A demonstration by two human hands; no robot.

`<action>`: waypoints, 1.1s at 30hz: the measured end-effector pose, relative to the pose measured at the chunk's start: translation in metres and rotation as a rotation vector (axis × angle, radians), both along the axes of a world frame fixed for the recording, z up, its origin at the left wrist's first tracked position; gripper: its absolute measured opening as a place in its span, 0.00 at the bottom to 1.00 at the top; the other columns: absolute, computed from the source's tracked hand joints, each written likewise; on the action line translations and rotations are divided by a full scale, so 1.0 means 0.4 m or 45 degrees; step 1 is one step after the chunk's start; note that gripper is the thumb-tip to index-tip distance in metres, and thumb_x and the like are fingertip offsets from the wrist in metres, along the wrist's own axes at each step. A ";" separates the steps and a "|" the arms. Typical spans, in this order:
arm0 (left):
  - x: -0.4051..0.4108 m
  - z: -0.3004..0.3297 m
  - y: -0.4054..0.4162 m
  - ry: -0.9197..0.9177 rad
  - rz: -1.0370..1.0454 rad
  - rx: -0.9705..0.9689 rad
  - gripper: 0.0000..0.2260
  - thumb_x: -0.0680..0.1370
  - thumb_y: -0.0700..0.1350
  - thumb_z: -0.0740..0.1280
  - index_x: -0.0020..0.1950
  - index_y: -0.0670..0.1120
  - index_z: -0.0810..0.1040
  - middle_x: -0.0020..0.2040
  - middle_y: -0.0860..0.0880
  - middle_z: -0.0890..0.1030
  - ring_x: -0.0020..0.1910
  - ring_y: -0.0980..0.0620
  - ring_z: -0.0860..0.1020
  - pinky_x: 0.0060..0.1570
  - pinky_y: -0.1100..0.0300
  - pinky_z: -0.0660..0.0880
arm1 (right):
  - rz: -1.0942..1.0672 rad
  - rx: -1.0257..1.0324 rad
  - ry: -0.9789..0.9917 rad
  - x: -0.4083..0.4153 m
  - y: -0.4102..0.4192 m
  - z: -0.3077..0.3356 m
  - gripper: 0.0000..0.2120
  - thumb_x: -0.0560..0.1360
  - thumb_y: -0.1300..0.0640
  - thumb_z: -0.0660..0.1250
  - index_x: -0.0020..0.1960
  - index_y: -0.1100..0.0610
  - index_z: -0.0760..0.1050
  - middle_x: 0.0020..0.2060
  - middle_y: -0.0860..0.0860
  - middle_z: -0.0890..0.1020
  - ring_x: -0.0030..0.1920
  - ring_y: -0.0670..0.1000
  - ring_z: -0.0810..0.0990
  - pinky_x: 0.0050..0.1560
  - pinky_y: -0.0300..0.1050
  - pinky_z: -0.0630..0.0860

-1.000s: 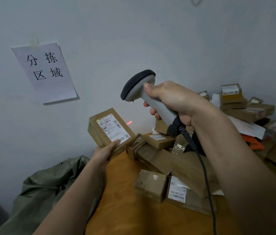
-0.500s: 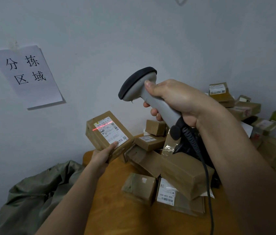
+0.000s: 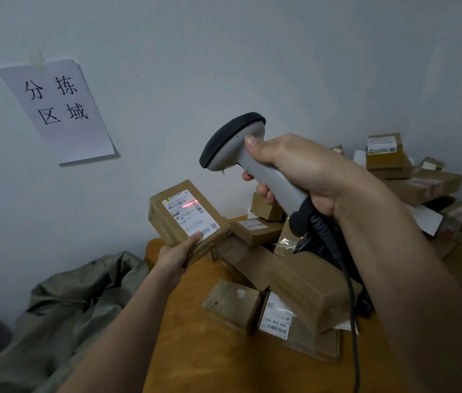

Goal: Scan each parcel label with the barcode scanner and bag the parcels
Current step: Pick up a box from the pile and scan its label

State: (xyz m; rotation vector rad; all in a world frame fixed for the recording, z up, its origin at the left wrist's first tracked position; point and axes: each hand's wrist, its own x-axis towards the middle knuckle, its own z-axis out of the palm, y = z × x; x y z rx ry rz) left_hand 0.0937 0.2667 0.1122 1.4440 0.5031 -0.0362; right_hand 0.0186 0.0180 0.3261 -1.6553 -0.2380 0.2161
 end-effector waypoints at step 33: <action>0.019 -0.054 0.471 0.014 0.004 0.011 0.27 0.69 0.47 0.78 0.64 0.42 0.74 0.57 0.46 0.82 0.53 0.48 0.81 0.45 0.58 0.78 | 0.179 0.076 0.150 0.127 0.509 -0.048 0.18 0.82 0.47 0.60 0.59 0.63 0.71 0.48 0.57 0.77 0.32 0.47 0.75 0.31 0.39 0.74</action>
